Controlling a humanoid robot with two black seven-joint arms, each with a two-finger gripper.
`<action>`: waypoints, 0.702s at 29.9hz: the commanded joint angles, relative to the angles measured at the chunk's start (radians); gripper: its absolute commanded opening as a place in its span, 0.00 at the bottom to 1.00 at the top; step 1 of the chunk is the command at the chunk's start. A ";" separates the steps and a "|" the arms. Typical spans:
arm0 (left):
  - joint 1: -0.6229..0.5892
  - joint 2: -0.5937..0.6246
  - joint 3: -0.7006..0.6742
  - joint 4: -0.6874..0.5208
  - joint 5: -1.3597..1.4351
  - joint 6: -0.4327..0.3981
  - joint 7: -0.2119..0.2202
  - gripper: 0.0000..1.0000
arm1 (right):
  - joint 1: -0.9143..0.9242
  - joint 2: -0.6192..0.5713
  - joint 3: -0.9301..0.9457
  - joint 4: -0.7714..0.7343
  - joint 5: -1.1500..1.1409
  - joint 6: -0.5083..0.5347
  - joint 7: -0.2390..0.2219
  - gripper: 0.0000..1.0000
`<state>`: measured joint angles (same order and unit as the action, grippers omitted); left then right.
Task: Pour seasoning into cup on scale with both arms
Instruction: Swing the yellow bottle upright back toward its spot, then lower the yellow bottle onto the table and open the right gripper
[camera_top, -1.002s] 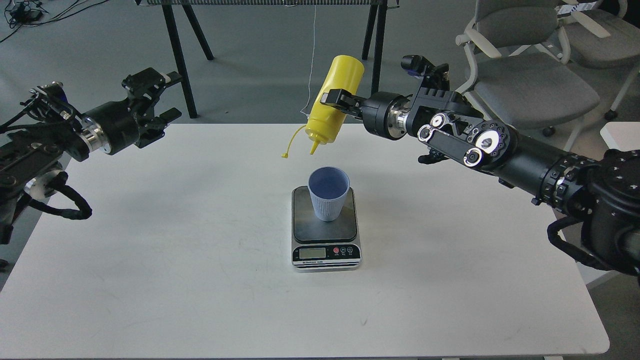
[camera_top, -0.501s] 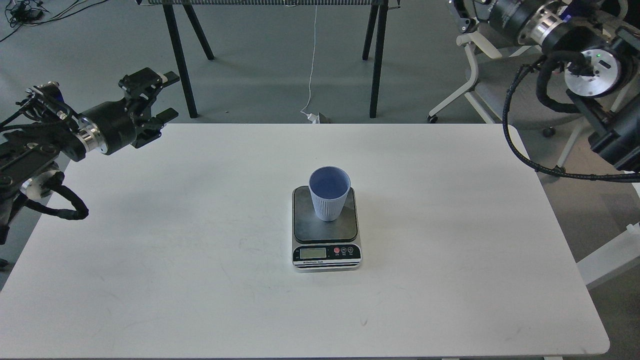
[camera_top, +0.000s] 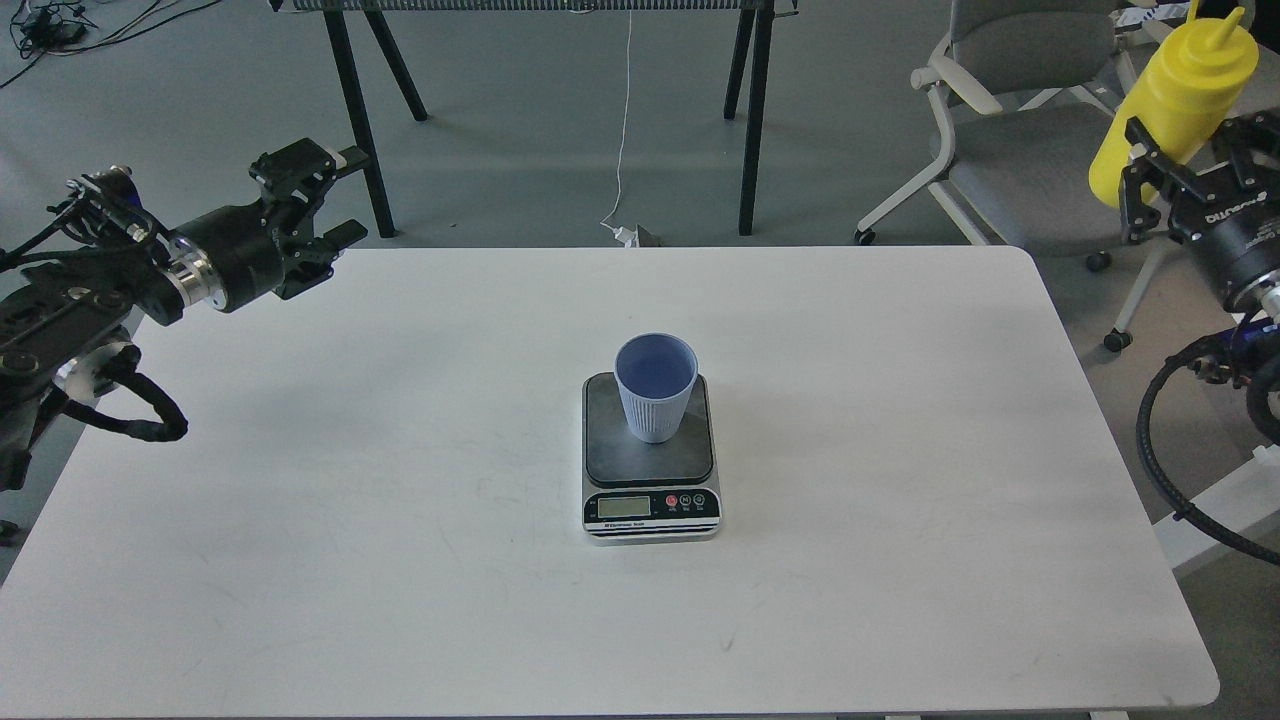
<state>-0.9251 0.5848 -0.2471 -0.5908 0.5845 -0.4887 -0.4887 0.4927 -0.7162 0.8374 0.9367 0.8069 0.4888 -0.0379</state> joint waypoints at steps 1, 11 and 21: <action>0.000 0.003 0.000 0.000 0.000 0.000 0.000 0.95 | -0.094 0.056 0.002 0.011 -0.002 0.000 0.003 0.02; 0.011 0.003 0.000 0.003 0.001 0.000 0.000 0.95 | -0.157 0.208 -0.012 -0.050 -0.072 0.000 0.000 0.02; 0.012 0.001 0.002 0.011 0.001 0.000 0.000 0.95 | -0.181 0.288 -0.017 -0.076 -0.141 0.000 -0.002 0.02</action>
<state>-0.9130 0.5874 -0.2470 -0.5808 0.5860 -0.4887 -0.4887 0.3176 -0.4508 0.8211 0.8635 0.6951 0.4888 -0.0393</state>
